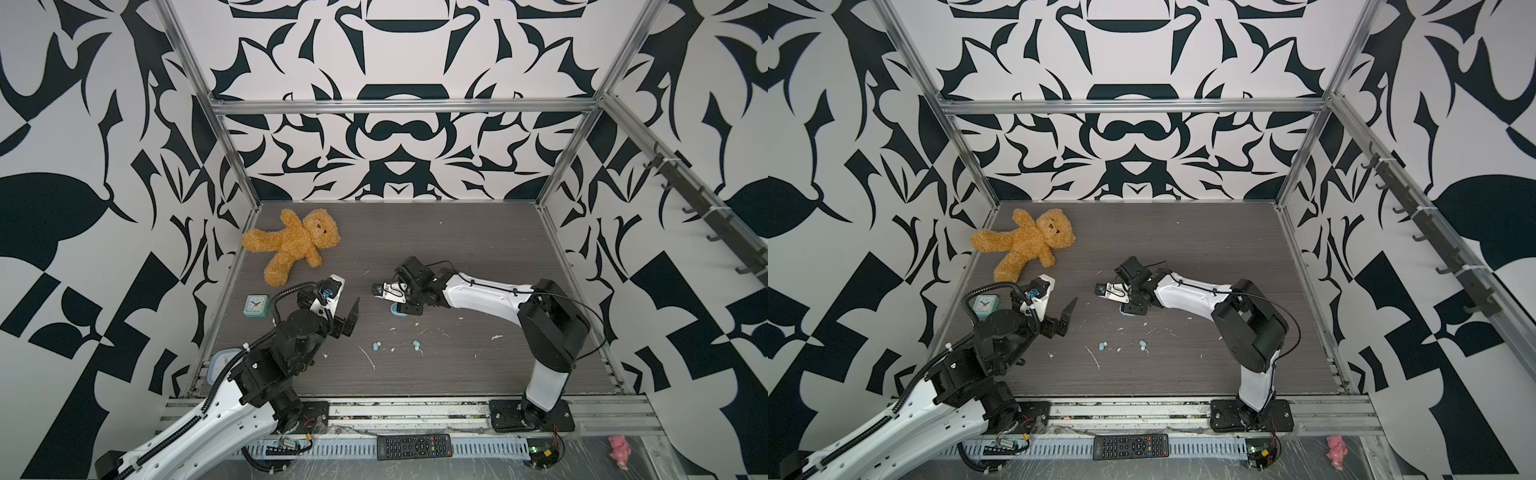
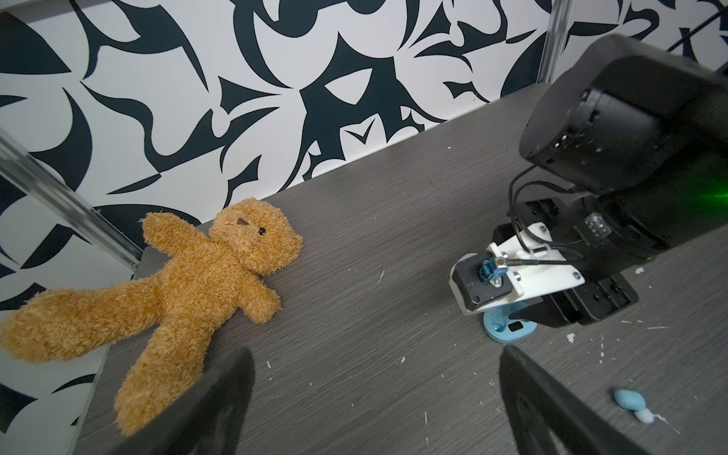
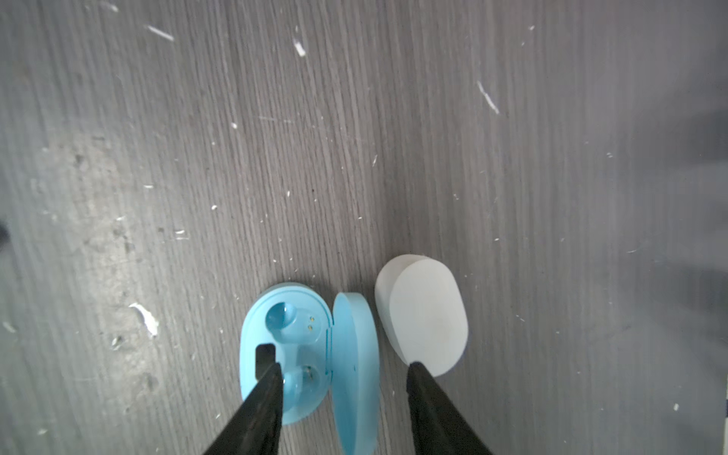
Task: Insert the wireless bluetooth earbuds into the charging case
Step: 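Set the open light-blue case on the table beside the white case with the right gripper, then open the right gripper and lift it away from the case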
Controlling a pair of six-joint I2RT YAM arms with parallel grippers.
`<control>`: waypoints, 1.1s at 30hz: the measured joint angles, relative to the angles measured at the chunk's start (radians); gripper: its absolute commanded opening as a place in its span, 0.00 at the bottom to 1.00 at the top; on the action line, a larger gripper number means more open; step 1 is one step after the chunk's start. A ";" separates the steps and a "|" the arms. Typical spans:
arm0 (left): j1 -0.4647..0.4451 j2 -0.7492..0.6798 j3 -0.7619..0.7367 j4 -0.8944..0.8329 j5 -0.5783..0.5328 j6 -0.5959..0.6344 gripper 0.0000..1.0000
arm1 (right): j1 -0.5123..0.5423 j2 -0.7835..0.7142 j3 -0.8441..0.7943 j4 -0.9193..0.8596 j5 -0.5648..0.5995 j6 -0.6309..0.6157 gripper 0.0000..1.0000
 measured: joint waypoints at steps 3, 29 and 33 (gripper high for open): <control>0.000 0.002 0.000 0.000 0.000 0.000 0.99 | 0.003 -0.040 0.000 -0.001 0.000 0.000 0.57; 0.000 -0.067 0.108 -0.155 0.011 -0.183 0.99 | 0.007 -0.681 -0.222 0.177 0.027 0.560 1.00; 0.000 0.019 0.197 -0.240 0.020 -0.240 0.99 | 0.006 -0.692 -0.221 0.121 0.109 0.749 1.00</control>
